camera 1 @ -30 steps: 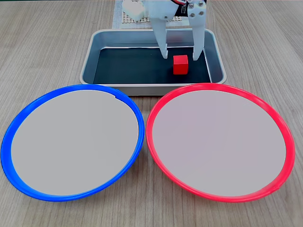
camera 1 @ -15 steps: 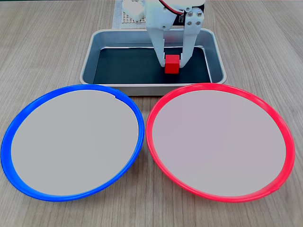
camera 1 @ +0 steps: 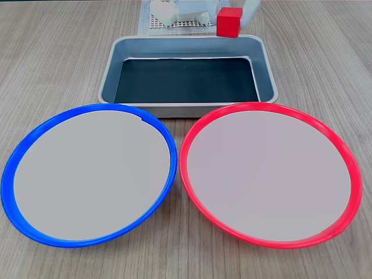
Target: Move a red block from tray to red dish
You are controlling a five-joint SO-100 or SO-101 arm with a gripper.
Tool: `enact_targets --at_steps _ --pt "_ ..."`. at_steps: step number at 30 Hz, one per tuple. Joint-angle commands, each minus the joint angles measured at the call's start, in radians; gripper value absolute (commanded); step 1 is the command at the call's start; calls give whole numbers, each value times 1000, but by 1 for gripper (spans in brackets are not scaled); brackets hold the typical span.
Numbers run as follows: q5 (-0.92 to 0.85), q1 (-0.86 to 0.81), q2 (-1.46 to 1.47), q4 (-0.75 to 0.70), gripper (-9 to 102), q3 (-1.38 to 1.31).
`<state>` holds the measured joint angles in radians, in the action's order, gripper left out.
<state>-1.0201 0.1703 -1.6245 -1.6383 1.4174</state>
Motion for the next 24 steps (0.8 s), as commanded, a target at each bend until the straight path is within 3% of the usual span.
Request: enact_targets --at_steps 1,4,13,18,24 --pt "91 -20 67 132 0 -166" --pt "184 -40 183 344 0 -256" --pt "178 -72 460 709 2 -258" --pt "163 -74 512 808 22 -247" --pt "195 -74 439 845 22 -225"
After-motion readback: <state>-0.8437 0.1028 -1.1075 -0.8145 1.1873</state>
